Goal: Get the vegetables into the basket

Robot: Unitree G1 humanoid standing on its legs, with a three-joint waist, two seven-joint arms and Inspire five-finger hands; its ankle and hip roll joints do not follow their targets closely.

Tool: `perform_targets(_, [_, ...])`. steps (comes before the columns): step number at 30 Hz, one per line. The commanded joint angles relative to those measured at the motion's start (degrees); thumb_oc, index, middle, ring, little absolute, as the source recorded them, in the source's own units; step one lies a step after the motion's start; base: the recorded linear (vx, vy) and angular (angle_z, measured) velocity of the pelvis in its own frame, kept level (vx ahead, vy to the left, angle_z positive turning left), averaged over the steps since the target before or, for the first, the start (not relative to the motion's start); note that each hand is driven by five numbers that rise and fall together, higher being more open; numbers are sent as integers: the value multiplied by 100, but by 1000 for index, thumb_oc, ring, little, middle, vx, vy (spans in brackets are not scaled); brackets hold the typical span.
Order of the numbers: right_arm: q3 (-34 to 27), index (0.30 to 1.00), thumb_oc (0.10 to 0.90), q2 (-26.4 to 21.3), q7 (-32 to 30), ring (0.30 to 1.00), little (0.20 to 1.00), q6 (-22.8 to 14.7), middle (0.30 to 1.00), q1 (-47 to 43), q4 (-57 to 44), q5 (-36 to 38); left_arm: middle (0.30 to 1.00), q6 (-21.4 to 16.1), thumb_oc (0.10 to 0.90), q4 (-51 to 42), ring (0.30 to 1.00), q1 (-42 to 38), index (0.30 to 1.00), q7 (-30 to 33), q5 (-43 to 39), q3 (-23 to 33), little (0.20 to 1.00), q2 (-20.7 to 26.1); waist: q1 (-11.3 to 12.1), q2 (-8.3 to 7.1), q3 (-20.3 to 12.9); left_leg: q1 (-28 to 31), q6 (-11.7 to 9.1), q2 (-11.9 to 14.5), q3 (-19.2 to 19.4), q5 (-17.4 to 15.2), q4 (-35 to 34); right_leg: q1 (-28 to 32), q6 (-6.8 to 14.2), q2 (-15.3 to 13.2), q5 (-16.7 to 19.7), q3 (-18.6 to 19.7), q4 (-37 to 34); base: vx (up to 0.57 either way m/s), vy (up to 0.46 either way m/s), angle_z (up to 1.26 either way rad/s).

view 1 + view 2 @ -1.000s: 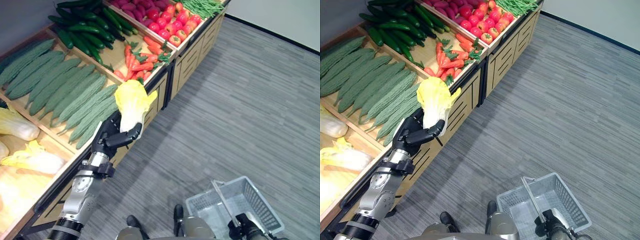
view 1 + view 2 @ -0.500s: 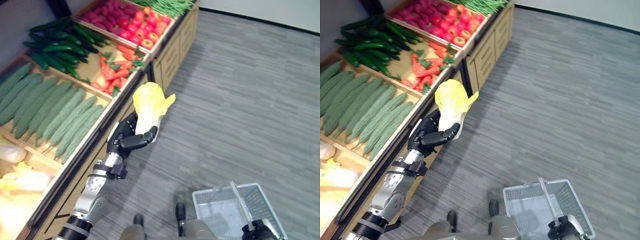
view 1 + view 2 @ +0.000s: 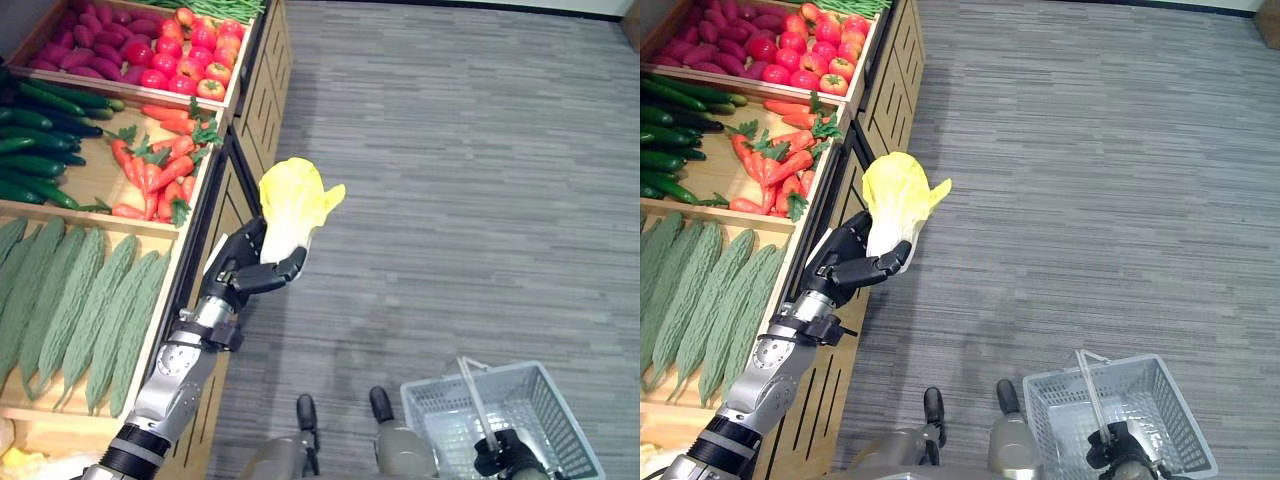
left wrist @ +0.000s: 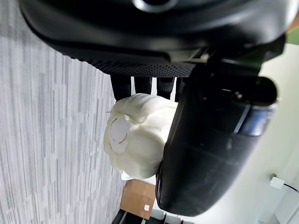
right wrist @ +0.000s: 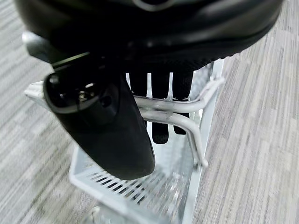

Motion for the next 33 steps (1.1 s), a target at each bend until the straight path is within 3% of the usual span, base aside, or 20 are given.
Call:
perform_targets(1, [199, 300, 400, -270, -196, 300, 300, -111, 300, -85, 127, 33, 300, -701, 400, -798, 300, -124, 300, -82, 46, 355, 300, 30, 117, -165, -441, -248, -449, 421, -26, -472, 579, -105, 149, -55, 324, -232, 115, -42, 91, -54])
perform_targets(3, [226, 300, 400, -262, -213, 300, 300, -118, 300, -89, 42, -8, 300, -667, 400, -773, 300, -110, 300, -85, 85, 357, 300, 88, 171, -119, -410, -168, -443, 490, 123, -438, 484, -111, 56, -166, 247, -901, 340, -53, 70, -63])
perform_targets(5, [256, 300, 400, -264, -207, 300, 300, -135, 300, -60, 25, -61, 300, -619, 400, -760, 300, -81, 300, -129, 125, 356, 300, 108, 182, -82, -455, -126, -451, 533, 233, -361, 351, -53, 12, -204, 145, -1267, 469, -48, 75, -49])
perform_targets(8, [248, 300, 400, -269, -196, 300, 300, -140, 300, 0, 30, -102, 300, -564, 400, -820, 300, -21, 300, -184, 167, 390, 300, 146, 215, -67, -542, -42, -476, 560, 358, -275, 186, 28, -1, -249, 109, -1525, 534, -12, 25, -35])
perform_targets(12, [219, 300, 400, -292, -219, 300, 300, -146, 300, 73, 27, -112, 300, -524, 400, -824, 300, -18, 300, -232, 216, 374, 300, 177, 221, -105, -627, 72, -520, 545, 420, -241, 97, 105, 47, -277, 204, -1512, 303, 29, -81, -22])
perform_targets(15, [237, 300, 400, -342, -239, 300, 300, -143, 300, 63, -12, -122, 300, -451, 400, -796, 300, 31, 300, -289, 193, 348, 300, 195, 243, -156, -709, 196, -627, 643, 520, -119, -43, 300, -4, -178, 188, -1543, -275, 21, -216, -27])
perform_targets(19, [209, 300, 400, -492, -290, 300, 300, -145, 300, 4, -62, -115, 300, -401, 400, -763, 300, 53, 300, -345, 132, 288, 300, 187, 225, -141, -792, 201, -729, 747, 481, -9, -95, 415, -56, -60, 222, -1583, -502, 1, -194, -10])
perform_targets(22, [64, 300, 400, -1044, -406, 300, 300, -172, 300, -202, -189, 4, 300, -327, 400, -674, 300, -69, 300, -479, 10, 7, 300, 218, 189, -79, -903, 175, -829, 861, 418, 41, -95, 544, -88, 31, 262, -1663, -756, 22, -179, 6])
perform_targets(25, [87, 300, 400, -1546, -475, 300, 300, -238, 300, -505, -591, 81, 300, -298, 400, -705, 300, -349, 300, -537, 486, -377, 300, 672, 134, -34, -974, 223, -858, 892, 415, 21, -95, 606, -106, 56, 246, -1647, -756, 55, -48, 5])
perform_targets(27, [155, 300, 400, -1786, -523, 300, 300, -387, 300, -649, -1501, 131, 300, -358, 400, -755, 300, -603, 300, -516, 1148, -676, 300, 1081, 59, -16, -996, 279, -867, 900, 430, -36, -95, 632, -101, 56, 235, -1606, -756, 48, 7, -2])
perform_targets(33, [219, 300, 400, -1992, -549, 300, 300, -575, 300, -814, -2713, 205, 300, -457, 400, -711, 300, -958, 300, -387, 1786, -1004, 300, 1419, 27, -3, -1020, 288, -862, 908, 501, -68, -95, 583, -95, 47, 268, -1528, -754, 18, 6, -6])
